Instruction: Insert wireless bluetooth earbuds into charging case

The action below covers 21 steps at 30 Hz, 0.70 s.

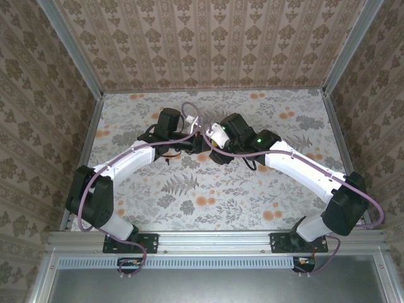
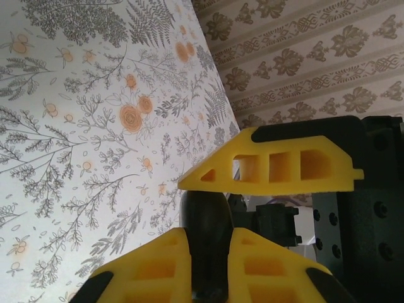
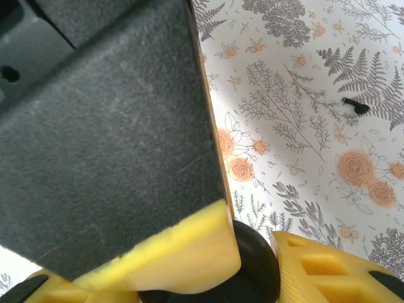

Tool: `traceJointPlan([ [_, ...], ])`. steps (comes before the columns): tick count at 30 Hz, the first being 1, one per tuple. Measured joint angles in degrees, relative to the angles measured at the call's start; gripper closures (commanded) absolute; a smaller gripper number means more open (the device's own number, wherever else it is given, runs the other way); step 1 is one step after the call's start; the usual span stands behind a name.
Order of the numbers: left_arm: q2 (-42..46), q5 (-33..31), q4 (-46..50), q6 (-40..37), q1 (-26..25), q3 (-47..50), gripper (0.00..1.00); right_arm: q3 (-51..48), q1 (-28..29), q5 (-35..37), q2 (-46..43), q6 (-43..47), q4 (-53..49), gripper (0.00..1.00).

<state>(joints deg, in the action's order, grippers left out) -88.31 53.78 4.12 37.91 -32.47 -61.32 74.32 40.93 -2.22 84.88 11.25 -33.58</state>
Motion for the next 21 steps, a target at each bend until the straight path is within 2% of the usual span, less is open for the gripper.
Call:
traceJointPlan([
  [8, 1.4, -2.9, -1.3, 0.0, 2.0, 1.7, 0.97, 1.5, -1.0, -2.0, -0.4, -4.0, 1.6, 0.34],
  [15, 5.2, -5.7, -6.3, 0.7, 5.5, 6.9, 0.98, 1.4, -6.3, -10.5, -5.0, -10.7, 4.3, 0.36],
  [21, 8.5, -5.8, -13.9, 1.6, 8.5, 10.1, 0.98, -1.9, -15.7, -24.8, -10.0, -24.8, 12.8, 0.4],
])
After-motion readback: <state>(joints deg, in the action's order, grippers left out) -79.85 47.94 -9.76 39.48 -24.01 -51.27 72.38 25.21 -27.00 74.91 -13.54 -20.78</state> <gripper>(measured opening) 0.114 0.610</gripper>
